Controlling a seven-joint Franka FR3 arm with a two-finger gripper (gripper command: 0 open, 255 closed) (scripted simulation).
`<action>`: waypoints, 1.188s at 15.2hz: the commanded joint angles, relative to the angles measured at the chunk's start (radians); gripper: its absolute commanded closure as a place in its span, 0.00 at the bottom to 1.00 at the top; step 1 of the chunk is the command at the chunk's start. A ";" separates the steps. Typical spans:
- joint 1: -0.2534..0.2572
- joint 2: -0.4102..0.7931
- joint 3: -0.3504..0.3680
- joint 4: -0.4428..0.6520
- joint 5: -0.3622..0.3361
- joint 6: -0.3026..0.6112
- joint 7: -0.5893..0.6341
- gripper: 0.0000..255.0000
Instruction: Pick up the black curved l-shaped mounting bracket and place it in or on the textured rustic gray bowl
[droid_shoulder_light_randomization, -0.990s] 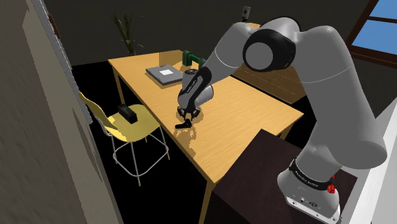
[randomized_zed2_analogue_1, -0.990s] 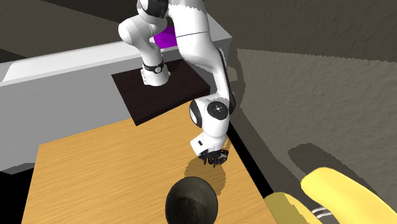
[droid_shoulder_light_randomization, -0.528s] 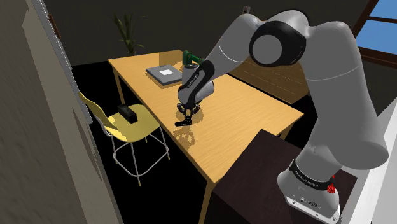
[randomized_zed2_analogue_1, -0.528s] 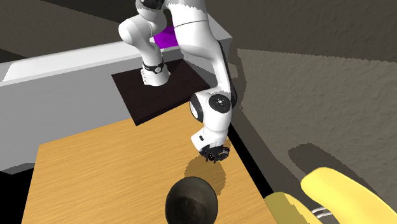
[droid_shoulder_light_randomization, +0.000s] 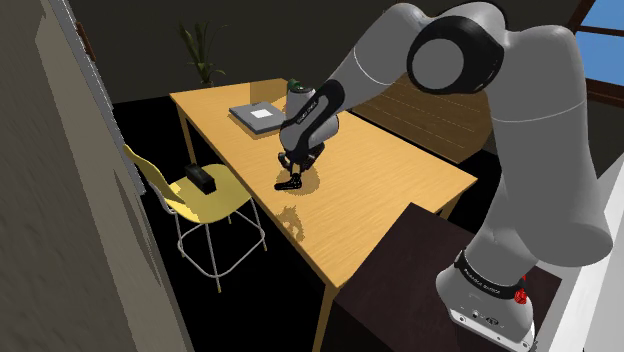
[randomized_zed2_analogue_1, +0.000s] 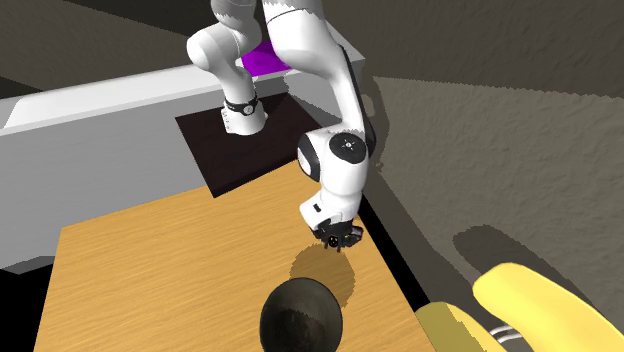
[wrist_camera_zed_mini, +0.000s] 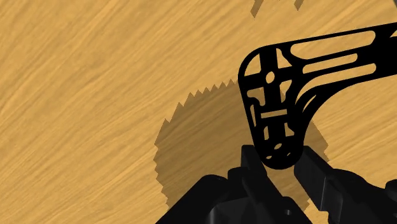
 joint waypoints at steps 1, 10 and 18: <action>0.005 -0.021 -0.008 -0.002 -0.008 -0.019 0.003 1.00; 0.031 -0.112 -0.041 -0.003 -0.047 -0.107 0.022 1.00; 0.024 -0.152 -0.058 0.035 -0.063 -0.183 0.010 1.00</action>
